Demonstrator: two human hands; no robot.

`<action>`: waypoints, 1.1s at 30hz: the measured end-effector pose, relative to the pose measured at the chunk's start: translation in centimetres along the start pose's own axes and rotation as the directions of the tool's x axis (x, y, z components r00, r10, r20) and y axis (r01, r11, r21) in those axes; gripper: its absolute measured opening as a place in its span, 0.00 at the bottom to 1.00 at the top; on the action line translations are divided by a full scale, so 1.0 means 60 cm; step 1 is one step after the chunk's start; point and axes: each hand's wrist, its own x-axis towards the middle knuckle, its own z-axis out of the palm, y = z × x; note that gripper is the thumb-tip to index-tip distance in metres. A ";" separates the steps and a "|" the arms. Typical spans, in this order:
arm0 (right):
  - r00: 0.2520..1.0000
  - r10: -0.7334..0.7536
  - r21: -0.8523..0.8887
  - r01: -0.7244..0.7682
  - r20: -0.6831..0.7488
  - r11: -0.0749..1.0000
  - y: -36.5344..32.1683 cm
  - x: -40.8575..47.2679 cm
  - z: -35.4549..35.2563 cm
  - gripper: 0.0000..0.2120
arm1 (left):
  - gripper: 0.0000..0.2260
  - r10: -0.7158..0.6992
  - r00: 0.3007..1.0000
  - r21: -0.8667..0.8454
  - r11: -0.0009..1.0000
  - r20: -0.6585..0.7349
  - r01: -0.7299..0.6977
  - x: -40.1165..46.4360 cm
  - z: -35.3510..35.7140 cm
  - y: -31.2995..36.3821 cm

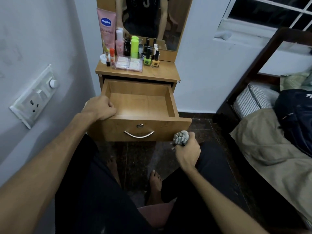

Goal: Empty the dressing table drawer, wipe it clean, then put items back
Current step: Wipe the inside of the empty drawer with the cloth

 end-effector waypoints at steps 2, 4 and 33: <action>0.976 0.217 0.234 -0.207 -0.015 0.950 -0.019 -0.029 0.033 0.15 | 0.10 0.009 1.000 -0.002 1.000 -0.008 -0.009 0.003 0.003 -0.005; 0.924 0.382 0.418 -0.351 0.009 0.838 -0.053 -0.058 0.072 0.16 | 0.10 0.024 1.000 0.001 1.000 -0.013 -0.024 0.005 0.004 -0.009; 0.899 -0.407 -0.071 0.422 0.163 0.904 -0.108 -0.084 0.028 0.06 | 0.09 0.082 0.997 0.012 0.997 0.008 -0.082 0.039 0.021 -0.033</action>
